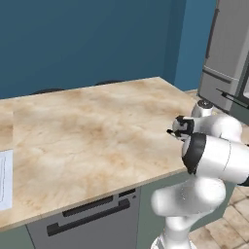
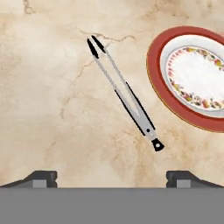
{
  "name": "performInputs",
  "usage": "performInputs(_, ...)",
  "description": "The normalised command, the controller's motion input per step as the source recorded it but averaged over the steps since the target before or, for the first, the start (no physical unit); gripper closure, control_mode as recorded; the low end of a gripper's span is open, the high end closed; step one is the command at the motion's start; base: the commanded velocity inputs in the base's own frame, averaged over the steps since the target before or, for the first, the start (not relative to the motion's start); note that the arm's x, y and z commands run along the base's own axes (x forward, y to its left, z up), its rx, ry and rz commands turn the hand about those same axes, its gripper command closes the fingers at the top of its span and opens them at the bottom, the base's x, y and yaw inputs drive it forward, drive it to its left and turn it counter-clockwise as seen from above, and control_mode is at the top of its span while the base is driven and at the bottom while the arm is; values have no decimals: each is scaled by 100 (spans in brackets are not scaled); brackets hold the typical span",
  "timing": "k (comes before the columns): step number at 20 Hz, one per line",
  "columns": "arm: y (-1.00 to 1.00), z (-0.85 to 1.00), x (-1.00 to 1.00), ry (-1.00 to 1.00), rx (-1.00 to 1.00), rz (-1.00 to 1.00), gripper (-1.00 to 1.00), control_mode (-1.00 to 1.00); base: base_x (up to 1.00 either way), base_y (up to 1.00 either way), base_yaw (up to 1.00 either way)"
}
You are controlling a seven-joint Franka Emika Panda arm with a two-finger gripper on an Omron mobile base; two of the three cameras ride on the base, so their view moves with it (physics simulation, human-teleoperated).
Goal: Pick up the tongs from the counter and place them near the plate next to the oven.
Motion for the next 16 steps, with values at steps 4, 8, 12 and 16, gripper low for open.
performInputs(4,35,30,-67,-7,2,-7,-100,-100,0,0,0)
performInputs(8,32,29,-67,-6,0,0,-100,-100,0,0,0)
performInputs(12,28,35,-62,-5,0,0,-100,-100,0,0,0)
performInputs(16,24,36,-61,-19,1,0,-100,-100,0,0,0)
